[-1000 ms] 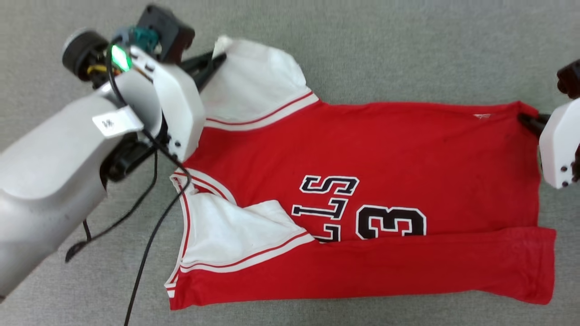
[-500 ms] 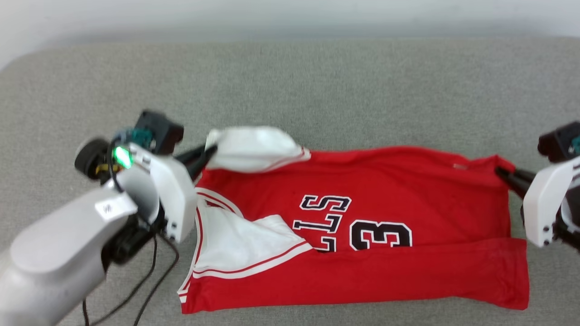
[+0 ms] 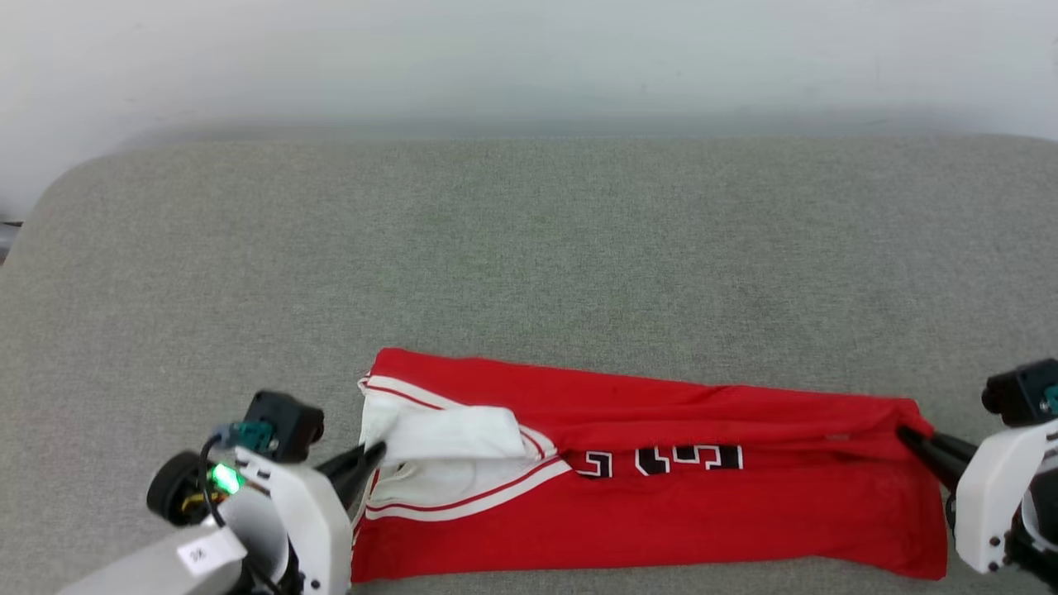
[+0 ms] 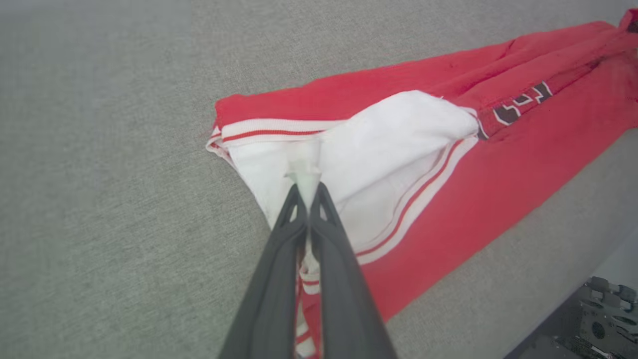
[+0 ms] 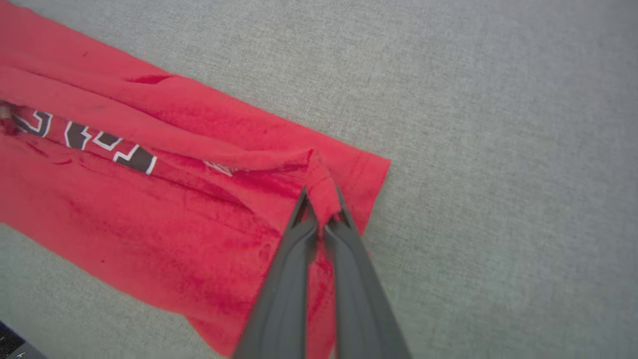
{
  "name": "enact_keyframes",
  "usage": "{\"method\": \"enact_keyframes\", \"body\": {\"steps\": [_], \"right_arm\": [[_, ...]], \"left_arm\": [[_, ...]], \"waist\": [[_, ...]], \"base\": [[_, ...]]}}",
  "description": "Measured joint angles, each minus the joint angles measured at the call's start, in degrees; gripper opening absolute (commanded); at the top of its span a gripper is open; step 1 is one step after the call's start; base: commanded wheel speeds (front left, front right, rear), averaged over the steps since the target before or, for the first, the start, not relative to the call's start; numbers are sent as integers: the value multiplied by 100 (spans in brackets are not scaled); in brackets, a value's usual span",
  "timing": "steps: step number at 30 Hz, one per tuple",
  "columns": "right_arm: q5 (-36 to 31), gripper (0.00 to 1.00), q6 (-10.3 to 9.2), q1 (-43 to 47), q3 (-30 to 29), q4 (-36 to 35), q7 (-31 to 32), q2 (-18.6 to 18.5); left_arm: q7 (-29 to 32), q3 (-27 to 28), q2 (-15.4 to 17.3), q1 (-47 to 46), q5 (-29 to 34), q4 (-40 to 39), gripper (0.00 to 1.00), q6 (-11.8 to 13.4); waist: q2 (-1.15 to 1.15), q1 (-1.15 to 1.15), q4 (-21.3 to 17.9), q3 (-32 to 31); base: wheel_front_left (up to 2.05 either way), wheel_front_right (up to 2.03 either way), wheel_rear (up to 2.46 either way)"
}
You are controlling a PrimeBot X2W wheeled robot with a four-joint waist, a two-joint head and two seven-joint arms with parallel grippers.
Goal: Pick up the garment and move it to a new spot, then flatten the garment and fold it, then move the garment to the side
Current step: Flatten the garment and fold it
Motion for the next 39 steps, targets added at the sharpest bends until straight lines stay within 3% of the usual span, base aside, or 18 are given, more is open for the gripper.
{"method": "enact_keyframes", "body": {"steps": [7,17,18,19,20,22,25,30,36,39], "right_arm": [[-27,0,0,703,-325,-107,-118,156],[-166,0,0,1458,-838,-174,-205,466],[-240,25,0,1482,-865,-163,-211,477],[-282,92,0,1502,-907,-156,-232,505],[-293,100,0,1528,-970,-157,-275,555],[-343,100,0,1567,-1040,-193,-327,591],[-400,100,0,1603,-1226,-377,-420,576],[-516,100,0,1698,-1696,-793,-474,391],[-530,100,-2,1690,-2159,-1004,-35,213],[-225,100,-2,1683,-2208,-934,417,188]], "left_arm": [[-243,-77,-43,587,-254,79,0,129],[-410,-135,-296,752,-294,578,0,33],[-461,-132,-327,753,-263,641,36,53],[-520,-120,-368,753,-247,689,100,88],[-606,-104,-408,756,-225,714,100,114],[-882,23,-452,810,-225,744,100,243],[-1256,271,-450,961,-96,726,100,645],[-1394,831,-616,1372,301,485,100,1043],[-1413,2209,-998,2078,1621,155,100,1494],[-1413,2722,-1212,2369,2187,43,100,1519]], "waist": [[0,0,17,-65],[0,0,15,5],[0,1,13,0],[0,1,12,-12],[0,1,10,-31],[0,1,2,-83],[0,1,-27,-181],[0,1,-43,-318],[0,1,8,-381],[0,0,54,-369]], "base": [[0,0,0],[0,0,0],[0,0,0],[0,0,0],[0,0,0],[0,0,0],[0,0,0],[0,0,0],[0,0,0],[0,0,0]]}}
